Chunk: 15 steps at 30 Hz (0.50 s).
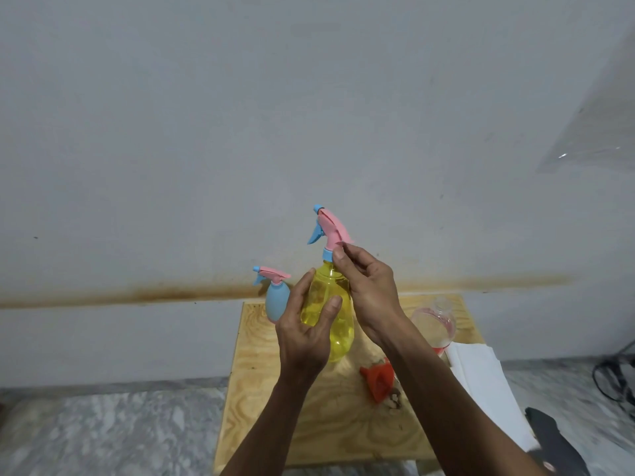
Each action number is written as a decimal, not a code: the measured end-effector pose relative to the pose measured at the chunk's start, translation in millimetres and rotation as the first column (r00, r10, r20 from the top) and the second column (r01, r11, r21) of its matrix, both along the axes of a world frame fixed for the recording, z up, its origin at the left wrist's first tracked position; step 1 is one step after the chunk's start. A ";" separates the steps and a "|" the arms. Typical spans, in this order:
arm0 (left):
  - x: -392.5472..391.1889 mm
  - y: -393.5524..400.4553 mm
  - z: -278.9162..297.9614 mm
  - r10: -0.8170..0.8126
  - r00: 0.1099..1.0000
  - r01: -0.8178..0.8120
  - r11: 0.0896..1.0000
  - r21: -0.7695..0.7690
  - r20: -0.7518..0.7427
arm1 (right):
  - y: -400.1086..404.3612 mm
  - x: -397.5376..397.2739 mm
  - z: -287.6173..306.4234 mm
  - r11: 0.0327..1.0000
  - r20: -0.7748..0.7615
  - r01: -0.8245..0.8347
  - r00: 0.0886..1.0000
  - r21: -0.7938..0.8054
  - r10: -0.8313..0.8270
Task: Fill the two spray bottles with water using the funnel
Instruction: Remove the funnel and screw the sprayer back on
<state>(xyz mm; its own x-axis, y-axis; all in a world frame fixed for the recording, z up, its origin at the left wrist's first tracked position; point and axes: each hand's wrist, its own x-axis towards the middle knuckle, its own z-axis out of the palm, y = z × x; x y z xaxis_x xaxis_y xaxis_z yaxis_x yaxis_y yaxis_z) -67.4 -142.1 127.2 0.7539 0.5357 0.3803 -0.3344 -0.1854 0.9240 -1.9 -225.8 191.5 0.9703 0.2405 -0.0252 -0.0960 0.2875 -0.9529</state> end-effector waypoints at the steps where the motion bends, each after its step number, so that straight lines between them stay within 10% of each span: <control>1: 0.5 -0.5 0.2 -0.005 1.000 0.005 1.000 0.001 0.003 | 0.5 -0.1 -0.5 1.000 -0.007 0.011 1.000 0.011 -0.011; 15: 5.6 1.4 4.9 0.001 1.000 0.000 0.999 -0.032 0.006 | 2.7 -3.1 0.0 1.000 -0.027 -0.009 1.000 0.022 0.010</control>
<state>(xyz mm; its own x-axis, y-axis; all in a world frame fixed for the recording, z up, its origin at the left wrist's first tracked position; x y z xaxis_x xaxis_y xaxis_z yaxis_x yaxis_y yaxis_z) -61.8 -140.7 132.1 0.7513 0.5481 0.3676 -0.3400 -0.1559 0.9274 -5.0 -223.1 191.5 0.9670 0.2505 -0.0460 -0.1244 0.3073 -0.9434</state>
